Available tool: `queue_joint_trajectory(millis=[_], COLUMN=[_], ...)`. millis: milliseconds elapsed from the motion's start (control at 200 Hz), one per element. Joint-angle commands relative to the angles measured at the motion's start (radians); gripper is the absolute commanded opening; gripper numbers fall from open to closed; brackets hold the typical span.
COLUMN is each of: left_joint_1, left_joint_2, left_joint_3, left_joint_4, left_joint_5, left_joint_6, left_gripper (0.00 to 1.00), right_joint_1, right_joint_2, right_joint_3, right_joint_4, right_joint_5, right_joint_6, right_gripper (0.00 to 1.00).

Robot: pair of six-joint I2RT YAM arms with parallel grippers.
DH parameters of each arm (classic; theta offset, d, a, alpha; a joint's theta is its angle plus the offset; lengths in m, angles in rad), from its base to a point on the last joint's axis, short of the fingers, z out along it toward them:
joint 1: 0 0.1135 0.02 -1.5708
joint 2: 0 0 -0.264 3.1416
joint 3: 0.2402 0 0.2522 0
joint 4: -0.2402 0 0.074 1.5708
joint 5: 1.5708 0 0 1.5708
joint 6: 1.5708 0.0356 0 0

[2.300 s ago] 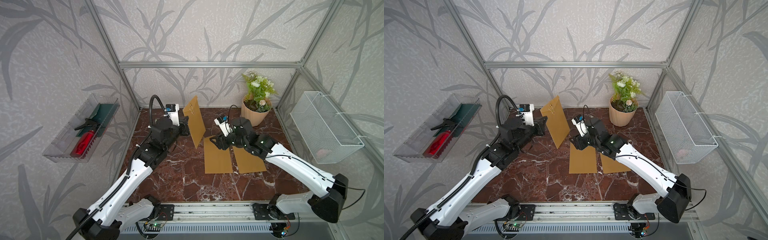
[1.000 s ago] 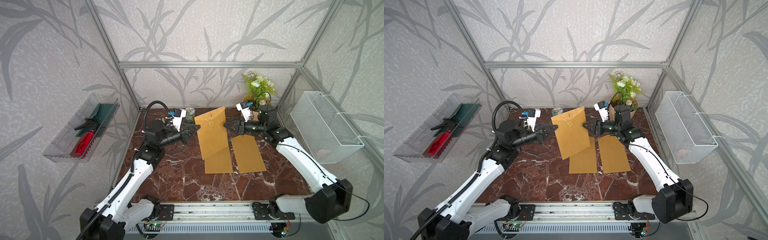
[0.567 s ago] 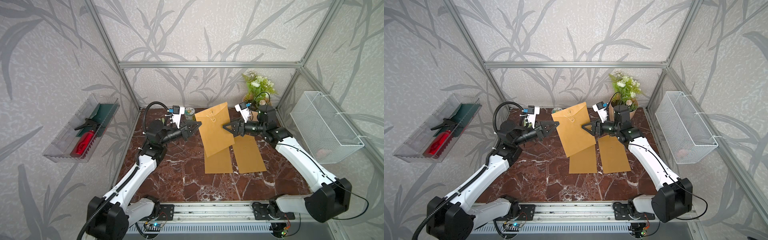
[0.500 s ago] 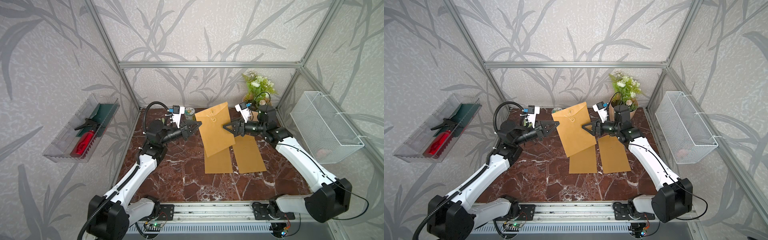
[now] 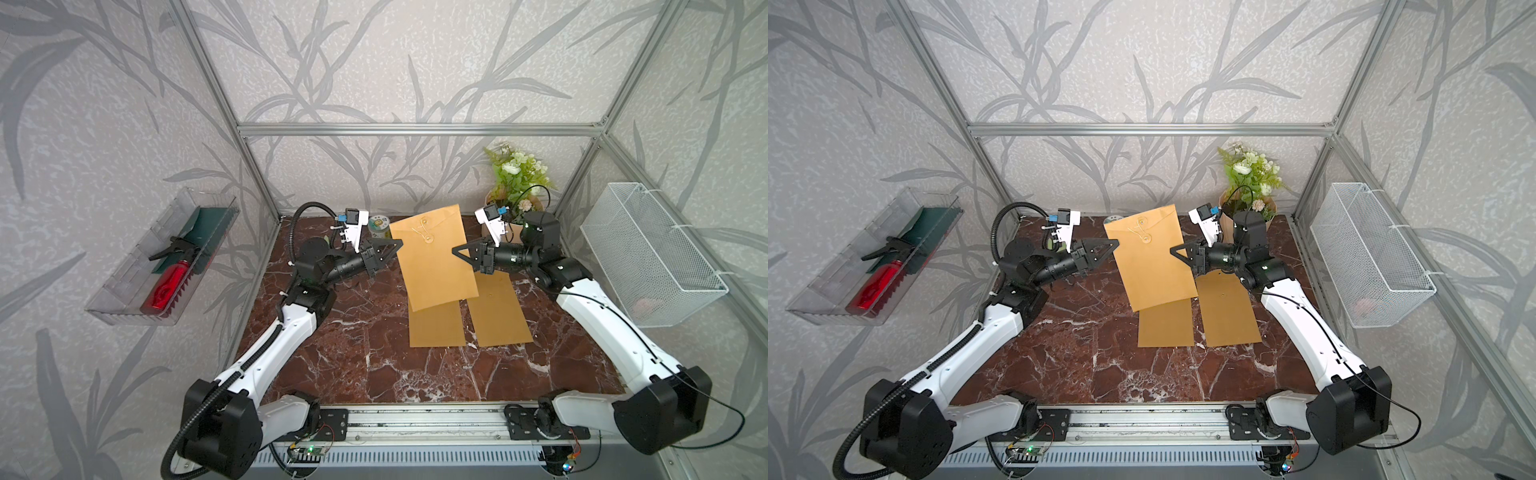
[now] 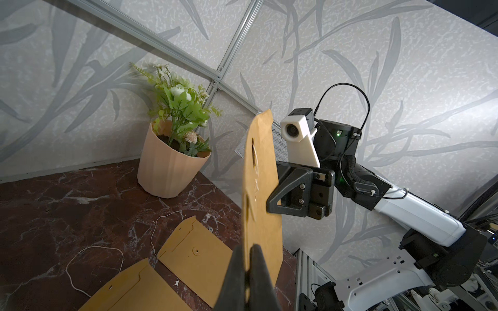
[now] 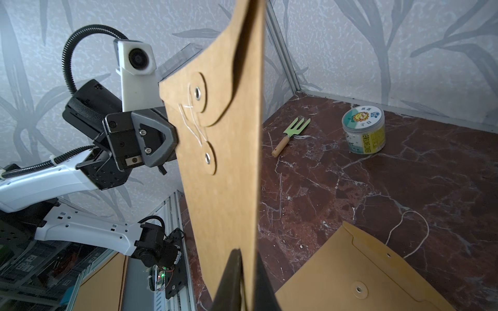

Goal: Open the file bag
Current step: Pick up the file bag from the center of the board.

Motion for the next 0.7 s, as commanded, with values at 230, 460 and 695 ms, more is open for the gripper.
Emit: queue_joint_trajectory(millis=[230, 460, 695], left_joint_1=[-0.004, -0.006, -0.015], left_joint_2=[0.016, 0.028, 0.052], left_joint_3=[0.006, 0.005, 0.010], left_joint_4=[0.115, 0.163, 0.195], left_joint_5=[-0.003, -0.007, -0.009], left_joint_6=[-0.071, -0.115, -0.139], left_gripper=[0.12, 0.21, 0.25], right_joint_1=[0.006, 0.006, 0.006], right_joint_2=[-0.051, -0.051, -0.052], right_joint_3=[-0.063, -0.098, -0.104], right_joint_4=[0.170, 0.272, 0.299], right_joint_5=[-0.017, -0.020, -0.016], right_joint_6=[0.113, 0.187, 0.205], right_gripper=[0.01, 0.00, 0.00])
